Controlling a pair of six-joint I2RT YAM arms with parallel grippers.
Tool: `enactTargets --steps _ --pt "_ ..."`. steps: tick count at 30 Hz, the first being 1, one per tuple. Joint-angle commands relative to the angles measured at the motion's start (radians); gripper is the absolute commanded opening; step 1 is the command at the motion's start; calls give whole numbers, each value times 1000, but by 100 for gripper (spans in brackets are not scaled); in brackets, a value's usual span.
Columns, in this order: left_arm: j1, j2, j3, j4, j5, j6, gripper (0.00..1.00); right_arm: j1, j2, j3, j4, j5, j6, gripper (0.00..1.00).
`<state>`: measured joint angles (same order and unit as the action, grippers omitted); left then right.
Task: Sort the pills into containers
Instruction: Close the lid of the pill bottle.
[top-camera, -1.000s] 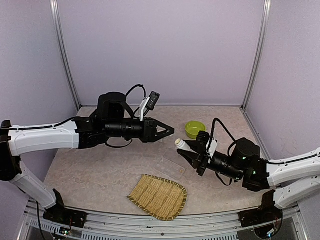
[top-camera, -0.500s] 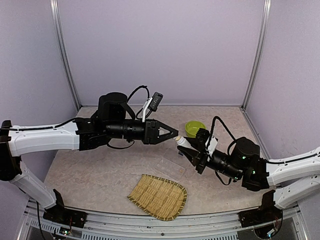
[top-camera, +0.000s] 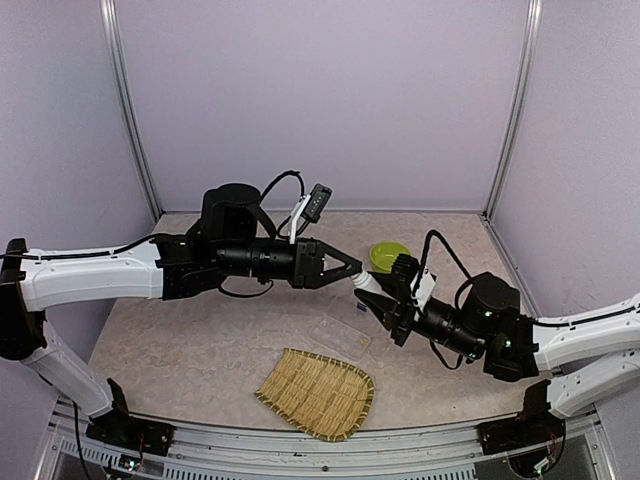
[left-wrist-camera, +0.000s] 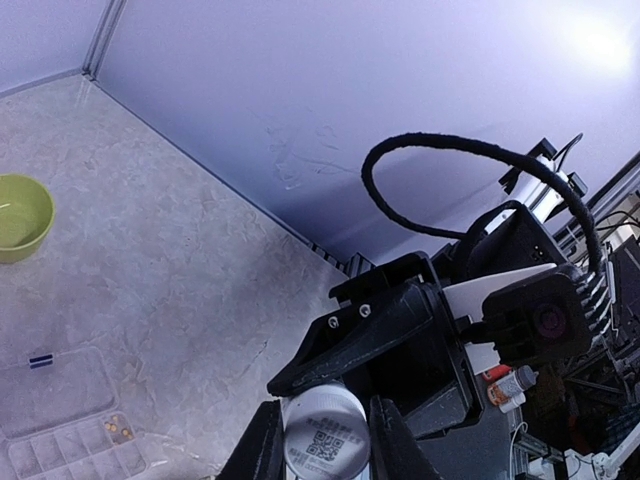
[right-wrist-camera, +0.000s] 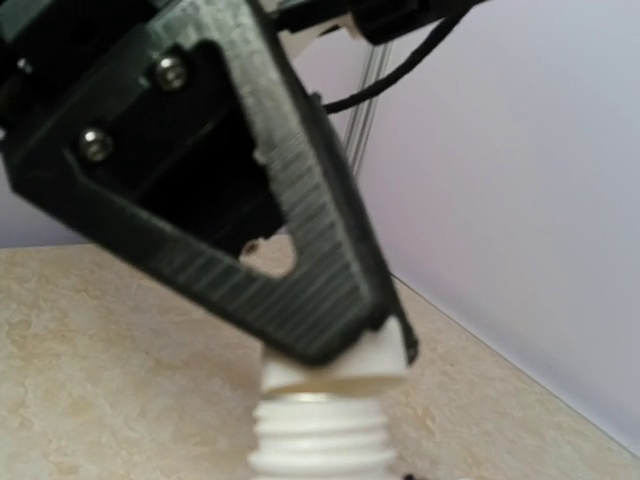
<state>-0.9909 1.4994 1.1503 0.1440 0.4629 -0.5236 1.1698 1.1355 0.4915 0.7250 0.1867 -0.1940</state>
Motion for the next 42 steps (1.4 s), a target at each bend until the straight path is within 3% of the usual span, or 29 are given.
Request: enactTargets --steps 1,20,26,35,42 --pt "-11 15 32 -23 -1 12 24 11 -6 31 -9 22 -14 27" --pt "-11 21 23 -17 5 -7 24 17 20 72 -43 34 -42 27" --pt "-14 29 6 -2 -18 -57 24 40 52 94 -41 107 -68 27" --pt "-15 41 -7 0 -40 -93 24 113 132 122 47 339 -175 25" --pt "-15 21 -39 54 7 -19 24 116 82 95 36 242 -111 25"
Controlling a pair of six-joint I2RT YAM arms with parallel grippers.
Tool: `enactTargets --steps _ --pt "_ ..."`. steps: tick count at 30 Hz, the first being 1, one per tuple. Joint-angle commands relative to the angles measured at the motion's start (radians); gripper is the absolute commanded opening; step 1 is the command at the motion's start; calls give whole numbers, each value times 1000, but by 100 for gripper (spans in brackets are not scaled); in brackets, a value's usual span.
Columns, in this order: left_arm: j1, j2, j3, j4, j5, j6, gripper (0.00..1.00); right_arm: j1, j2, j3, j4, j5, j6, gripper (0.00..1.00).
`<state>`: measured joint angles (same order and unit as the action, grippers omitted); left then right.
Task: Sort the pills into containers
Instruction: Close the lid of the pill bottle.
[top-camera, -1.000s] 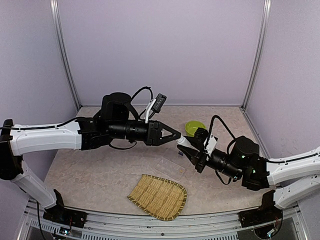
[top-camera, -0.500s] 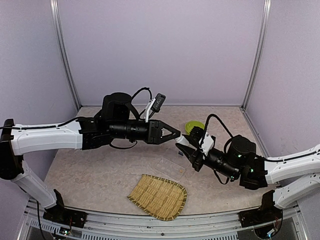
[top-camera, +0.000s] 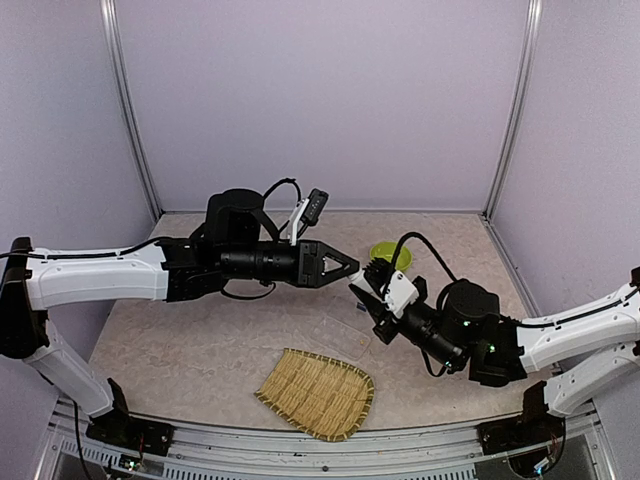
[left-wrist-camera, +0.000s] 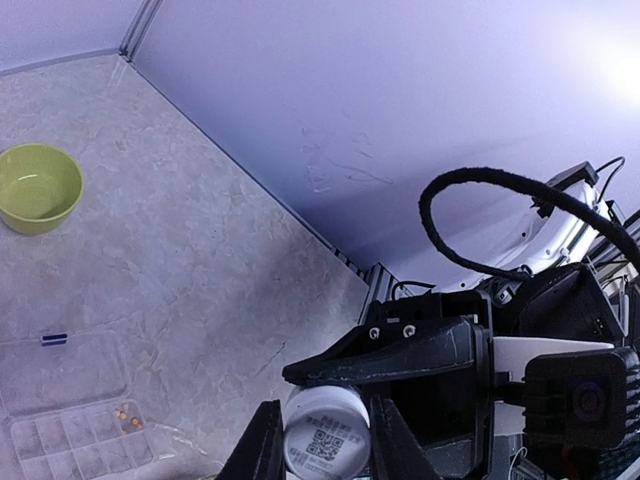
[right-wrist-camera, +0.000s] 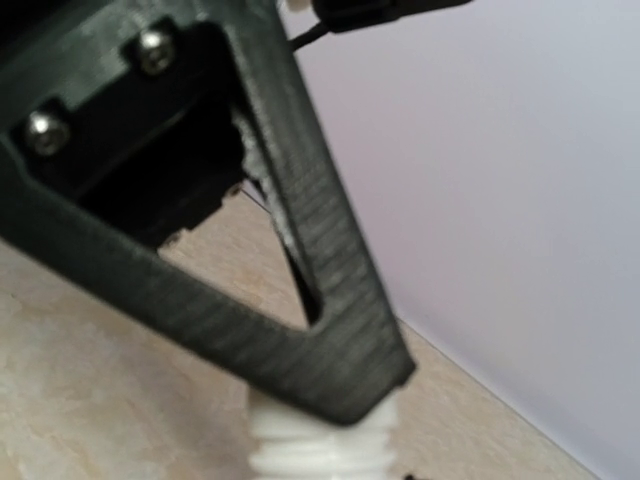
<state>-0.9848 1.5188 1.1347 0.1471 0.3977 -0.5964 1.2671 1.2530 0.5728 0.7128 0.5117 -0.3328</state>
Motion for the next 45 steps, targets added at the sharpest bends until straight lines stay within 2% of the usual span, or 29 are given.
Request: enactTargets --steps 1,11,19,22,30,34,36,37,45 --pt "-20 -3 -28 52 77 69 24 18 -50 9 41 -96 42 25" --pt "-7 20 -20 11 193 184 24 18 -154 -7 -87 -249 152 25" --pt "-5 18 -32 2 237 224 24 18 -189 -22 -106 -265 207 25" --pt "-1 4 -41 -1 231 225 29 18 -197 -24 -110 -267 223 25" --pt "15 -42 -77 60 233 194 50 18 -195 -40 -109 -224 244 24" --pt "15 -66 -79 70 226 185 73 18 -196 -41 -102 -211 244 24" --pt "15 -81 -82 75 211 180 95 18 -196 -39 -102 -192 244 24" --pt "14 -89 -85 80 201 176 98 18 -195 -38 -101 -183 244 24" --pt "14 -147 -119 154 76 108 99 18 -149 -6 -100 -100 273 24"
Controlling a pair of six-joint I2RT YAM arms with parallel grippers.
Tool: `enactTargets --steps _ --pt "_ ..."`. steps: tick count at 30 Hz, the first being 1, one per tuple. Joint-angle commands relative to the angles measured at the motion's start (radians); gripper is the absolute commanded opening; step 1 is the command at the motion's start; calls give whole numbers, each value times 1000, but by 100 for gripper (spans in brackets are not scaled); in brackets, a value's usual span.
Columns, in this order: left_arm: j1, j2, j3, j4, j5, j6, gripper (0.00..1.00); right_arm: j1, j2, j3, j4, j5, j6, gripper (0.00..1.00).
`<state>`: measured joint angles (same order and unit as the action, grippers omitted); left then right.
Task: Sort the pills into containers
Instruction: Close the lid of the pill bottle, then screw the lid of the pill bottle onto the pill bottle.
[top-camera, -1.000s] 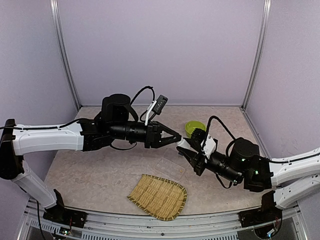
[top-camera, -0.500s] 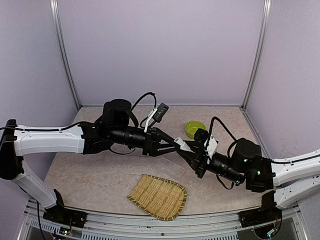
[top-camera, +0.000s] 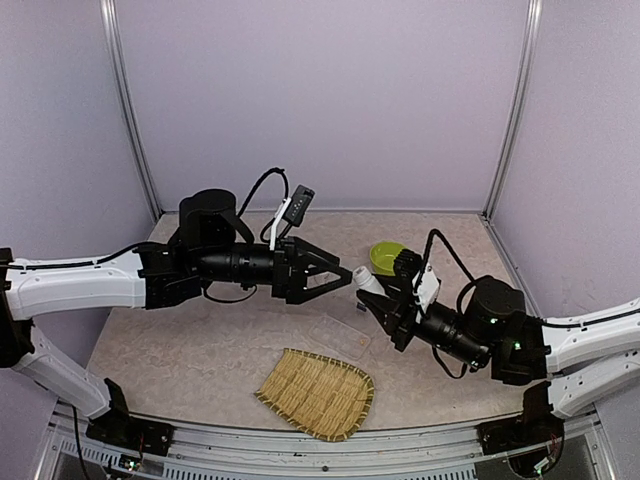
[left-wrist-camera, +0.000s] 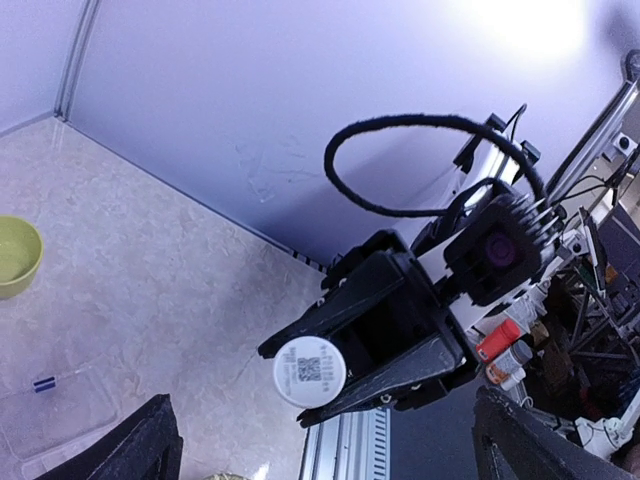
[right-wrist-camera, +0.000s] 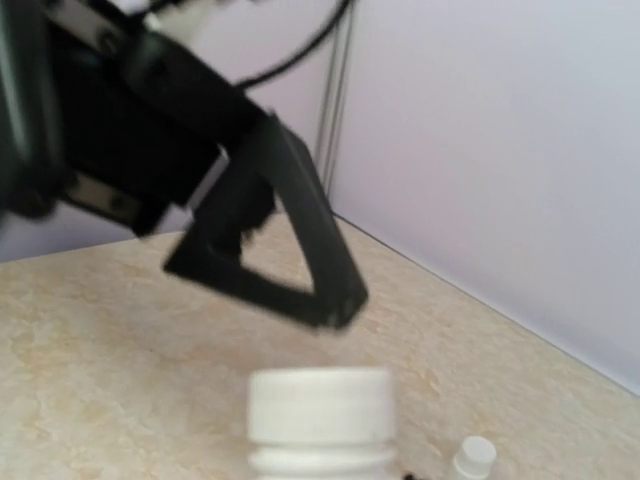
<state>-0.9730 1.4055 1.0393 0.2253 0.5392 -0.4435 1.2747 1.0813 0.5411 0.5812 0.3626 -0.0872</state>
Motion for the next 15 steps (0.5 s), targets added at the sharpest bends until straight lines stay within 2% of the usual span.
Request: enactTargets --steps 1,15 --pt "1 -35 -25 86 -75 -57 99 11 35 33 32 46 31 24" --pt "-34 -4 -7 111 -105 -103 99 11 137 115 73 73 54 25"
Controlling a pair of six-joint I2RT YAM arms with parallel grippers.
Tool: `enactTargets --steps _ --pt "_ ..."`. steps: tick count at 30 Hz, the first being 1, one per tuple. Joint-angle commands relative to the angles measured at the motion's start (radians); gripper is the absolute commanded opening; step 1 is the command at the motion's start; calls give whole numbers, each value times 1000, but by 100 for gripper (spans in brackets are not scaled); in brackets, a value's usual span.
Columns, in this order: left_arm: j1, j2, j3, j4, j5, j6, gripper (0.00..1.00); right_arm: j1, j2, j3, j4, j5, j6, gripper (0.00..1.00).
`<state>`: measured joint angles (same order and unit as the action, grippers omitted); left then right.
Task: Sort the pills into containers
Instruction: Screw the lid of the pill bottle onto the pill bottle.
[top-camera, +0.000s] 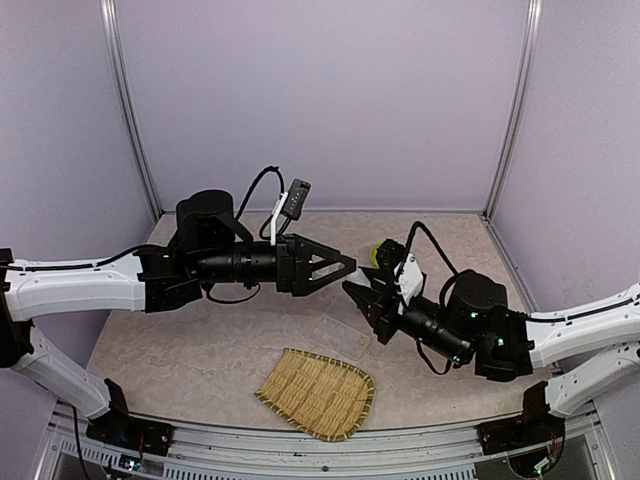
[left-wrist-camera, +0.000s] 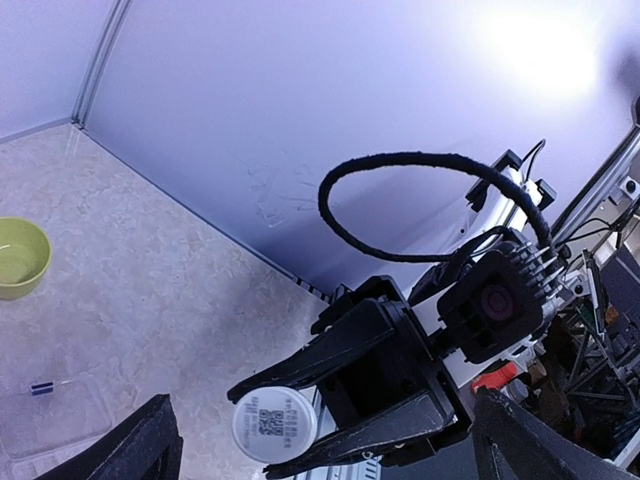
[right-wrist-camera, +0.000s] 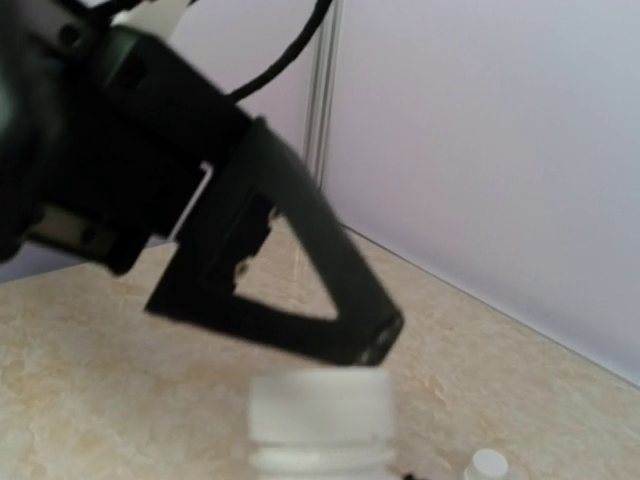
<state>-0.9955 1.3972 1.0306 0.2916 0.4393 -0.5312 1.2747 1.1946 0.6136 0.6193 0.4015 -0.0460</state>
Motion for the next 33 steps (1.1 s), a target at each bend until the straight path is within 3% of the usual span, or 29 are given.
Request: enactTargets --steps 1,21,33 --pt "-13 4 3 46 -2 -16 99 11 27 46 37 41 13 25" --pt "-19 -7 -31 119 49 -43 99 11 70 74 52 63 0 24" --pt "-18 -15 -38 88 -15 -28 99 11 23 54 66 59 -13 24"
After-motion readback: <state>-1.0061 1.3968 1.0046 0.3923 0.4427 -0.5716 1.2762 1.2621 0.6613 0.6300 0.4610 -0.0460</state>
